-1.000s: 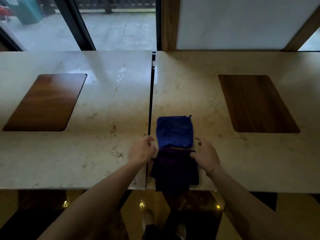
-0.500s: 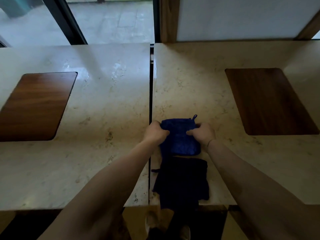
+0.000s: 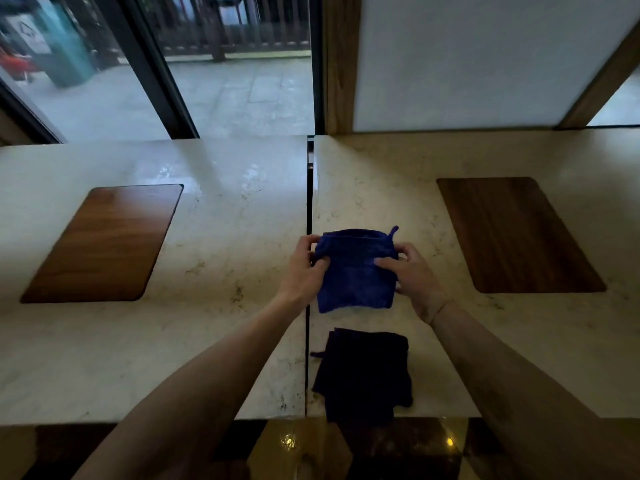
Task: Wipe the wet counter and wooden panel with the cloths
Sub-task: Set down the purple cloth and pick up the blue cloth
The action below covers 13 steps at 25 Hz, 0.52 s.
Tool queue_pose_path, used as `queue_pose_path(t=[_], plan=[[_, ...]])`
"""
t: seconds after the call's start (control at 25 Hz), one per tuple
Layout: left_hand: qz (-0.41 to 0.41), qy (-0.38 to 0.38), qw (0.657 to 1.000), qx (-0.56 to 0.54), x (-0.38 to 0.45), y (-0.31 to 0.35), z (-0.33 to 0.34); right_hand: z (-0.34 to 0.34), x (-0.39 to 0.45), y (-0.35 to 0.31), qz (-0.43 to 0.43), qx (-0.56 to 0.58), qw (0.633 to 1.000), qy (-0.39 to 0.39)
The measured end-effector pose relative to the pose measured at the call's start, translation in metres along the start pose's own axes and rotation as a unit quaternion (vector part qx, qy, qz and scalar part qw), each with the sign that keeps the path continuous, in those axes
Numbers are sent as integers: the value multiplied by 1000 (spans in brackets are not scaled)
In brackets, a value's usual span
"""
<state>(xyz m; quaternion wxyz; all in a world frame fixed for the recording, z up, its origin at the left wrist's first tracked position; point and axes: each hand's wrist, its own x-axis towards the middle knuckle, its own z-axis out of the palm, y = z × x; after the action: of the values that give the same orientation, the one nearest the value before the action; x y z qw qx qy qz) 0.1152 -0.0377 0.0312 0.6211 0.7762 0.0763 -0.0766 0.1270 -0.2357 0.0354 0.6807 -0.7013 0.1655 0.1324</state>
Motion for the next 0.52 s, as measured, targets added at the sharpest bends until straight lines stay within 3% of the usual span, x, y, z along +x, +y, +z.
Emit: queue_pose_path(t=[0.2,0.52], plan=[[80,76,994,16,-45,52,-37,18,-41,-52,-117,-22,992,-42],[83,163,982,43,-99,69,-111,87,-84,-70,-224,-71,970,-68]])
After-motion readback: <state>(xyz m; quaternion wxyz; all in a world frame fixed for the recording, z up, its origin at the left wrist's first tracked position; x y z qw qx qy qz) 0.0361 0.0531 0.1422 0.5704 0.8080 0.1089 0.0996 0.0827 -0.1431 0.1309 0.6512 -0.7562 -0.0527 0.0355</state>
